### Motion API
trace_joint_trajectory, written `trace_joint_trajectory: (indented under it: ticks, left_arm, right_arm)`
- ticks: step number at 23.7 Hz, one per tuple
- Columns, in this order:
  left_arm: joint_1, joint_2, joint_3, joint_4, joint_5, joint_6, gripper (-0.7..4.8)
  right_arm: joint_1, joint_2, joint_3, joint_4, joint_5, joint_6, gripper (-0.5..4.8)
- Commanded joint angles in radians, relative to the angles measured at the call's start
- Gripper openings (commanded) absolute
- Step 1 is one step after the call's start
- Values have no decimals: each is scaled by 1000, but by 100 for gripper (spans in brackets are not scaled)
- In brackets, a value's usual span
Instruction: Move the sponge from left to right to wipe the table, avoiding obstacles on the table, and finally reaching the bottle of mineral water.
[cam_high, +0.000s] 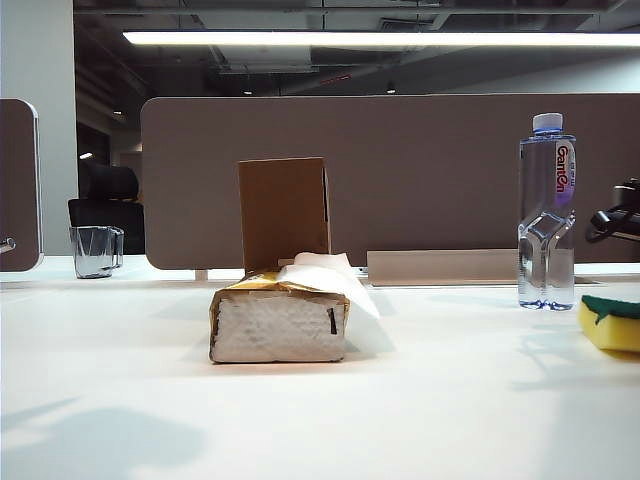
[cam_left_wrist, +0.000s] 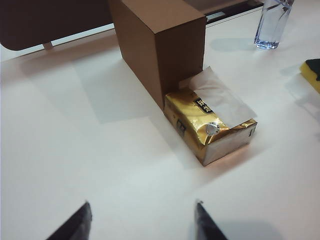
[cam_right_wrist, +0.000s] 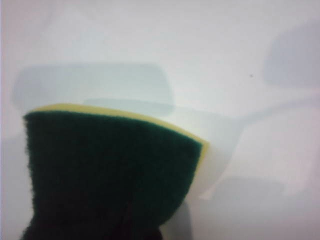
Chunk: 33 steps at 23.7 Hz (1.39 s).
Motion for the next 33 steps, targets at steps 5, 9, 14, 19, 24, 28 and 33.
trace_joint_trajectory:
  ticks: [5, 9, 14, 19, 24, 28, 33]
  left_arm:
    - [2, -1, 5, 8, 5, -1, 264]
    - [2, -1, 5, 8, 5, 0, 264]
    - [2, -1, 5, 8, 5, 0, 264]
    - [2, -1, 5, 8, 5, 0, 264]
    - [2, -1, 5, 8, 5, -1, 264]
    - [2, -1, 5, 9, 5, 0, 264]
    - [2, -1, 5, 18, 5, 0, 264]
  right_arm:
    - [-1, 64, 27, 37, 11, -4, -9]
    - [-1, 130, 71, 42, 11, -4, -9]
    - [-1, 170, 114, 57, 13, -4, -9]
    - [-3, 195, 158, 76, 14, -4, -9]
    - [-26, 223, 207, 83, 12, -4, -9]
    - [-42, 233, 233, 85, 9, -4, -9]
    - [-43, 235, 237, 85, -18, -8, -9]
